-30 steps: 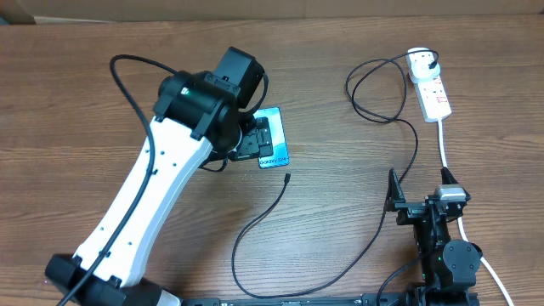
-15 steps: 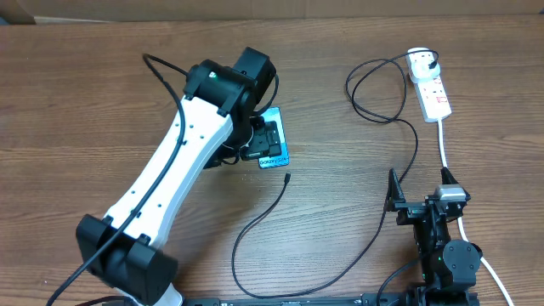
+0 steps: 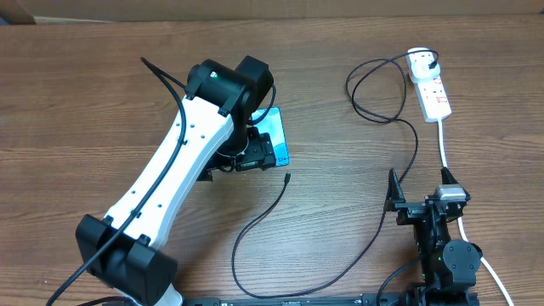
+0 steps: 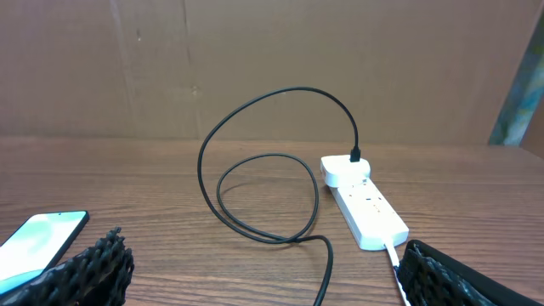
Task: Plug charger to phone and switch on socket
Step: 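Move the left gripper over the phone and align above it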
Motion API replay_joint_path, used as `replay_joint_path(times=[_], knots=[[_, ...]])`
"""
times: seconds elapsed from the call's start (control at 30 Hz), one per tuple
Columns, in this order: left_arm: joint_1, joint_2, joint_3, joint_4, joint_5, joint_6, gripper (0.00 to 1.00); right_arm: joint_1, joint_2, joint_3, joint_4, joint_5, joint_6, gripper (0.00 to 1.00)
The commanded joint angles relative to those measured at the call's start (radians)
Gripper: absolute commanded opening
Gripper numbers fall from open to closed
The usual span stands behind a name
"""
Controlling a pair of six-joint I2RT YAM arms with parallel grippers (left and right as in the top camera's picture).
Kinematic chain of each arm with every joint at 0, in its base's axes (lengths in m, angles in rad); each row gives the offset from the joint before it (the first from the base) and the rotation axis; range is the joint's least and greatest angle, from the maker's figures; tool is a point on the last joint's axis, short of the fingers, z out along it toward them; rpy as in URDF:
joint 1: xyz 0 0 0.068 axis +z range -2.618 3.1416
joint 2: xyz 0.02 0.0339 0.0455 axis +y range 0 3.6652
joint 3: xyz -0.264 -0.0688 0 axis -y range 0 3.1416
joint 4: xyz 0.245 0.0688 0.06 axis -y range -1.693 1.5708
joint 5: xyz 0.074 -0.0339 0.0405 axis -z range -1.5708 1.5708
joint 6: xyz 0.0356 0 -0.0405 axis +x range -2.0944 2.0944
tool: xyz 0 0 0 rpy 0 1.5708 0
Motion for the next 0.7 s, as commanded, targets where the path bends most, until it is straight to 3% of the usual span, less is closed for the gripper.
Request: replay_joint_path(times=[0.0, 0.33, 0.67], knots=[[-0.059, -0.065, 0.014, -0.004, -0.031, -0.042, 0.99, -0.003, -0.011, -0.01, 0.005, 0.01, -0.001, 1.0], [-0.269, -0.167, 0.014, -0.003, -0.054, -0.104, 1.0, -0.003, -0.011, -0.01, 0.005, 0.01, -0.001, 1.0], [-0.228, -0.208, 0.014, 0.007, -0.183, -0.132, 1.0, -0.003, -0.011, -0.01, 0.005, 0.01, -0.001, 1.0]])
